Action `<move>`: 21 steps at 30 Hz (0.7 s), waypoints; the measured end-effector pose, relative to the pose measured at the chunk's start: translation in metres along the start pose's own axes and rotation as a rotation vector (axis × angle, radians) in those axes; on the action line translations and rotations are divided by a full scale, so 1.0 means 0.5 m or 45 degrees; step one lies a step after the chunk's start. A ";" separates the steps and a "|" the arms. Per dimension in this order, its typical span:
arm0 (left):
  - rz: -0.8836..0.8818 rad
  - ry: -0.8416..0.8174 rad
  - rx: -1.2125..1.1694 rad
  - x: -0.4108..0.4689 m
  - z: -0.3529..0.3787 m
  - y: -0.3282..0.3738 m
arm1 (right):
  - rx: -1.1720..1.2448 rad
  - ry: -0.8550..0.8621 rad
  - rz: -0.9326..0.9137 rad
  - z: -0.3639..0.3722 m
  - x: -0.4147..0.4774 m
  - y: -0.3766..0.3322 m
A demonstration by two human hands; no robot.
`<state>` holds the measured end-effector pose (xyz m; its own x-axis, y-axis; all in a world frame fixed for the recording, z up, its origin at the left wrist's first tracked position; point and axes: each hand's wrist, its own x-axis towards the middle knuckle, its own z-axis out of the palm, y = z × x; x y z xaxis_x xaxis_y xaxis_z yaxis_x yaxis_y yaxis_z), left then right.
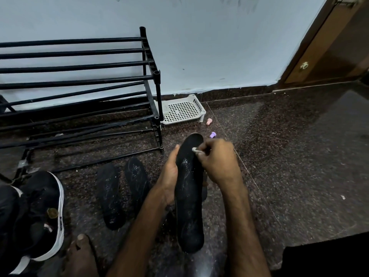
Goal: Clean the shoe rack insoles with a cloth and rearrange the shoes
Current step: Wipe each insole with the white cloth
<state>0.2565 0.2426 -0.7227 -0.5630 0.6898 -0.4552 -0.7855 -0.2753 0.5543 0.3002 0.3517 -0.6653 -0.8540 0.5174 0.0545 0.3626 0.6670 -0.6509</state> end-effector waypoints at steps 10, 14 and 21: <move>0.021 0.010 -0.012 0.001 -0.001 0.002 | -0.038 0.045 0.083 -0.002 0.003 0.009; 0.058 0.014 0.006 0.000 0.004 -0.003 | 0.144 -0.123 -0.092 0.012 -0.004 -0.028; 0.052 0.056 0.016 -0.003 0.014 0.002 | -0.065 0.069 0.089 0.001 0.005 -0.008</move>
<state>0.2586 0.2458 -0.7167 -0.6055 0.6481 -0.4619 -0.7585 -0.2941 0.5816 0.2961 0.3499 -0.6630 -0.8050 0.5911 0.0517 0.4406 0.6538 -0.6151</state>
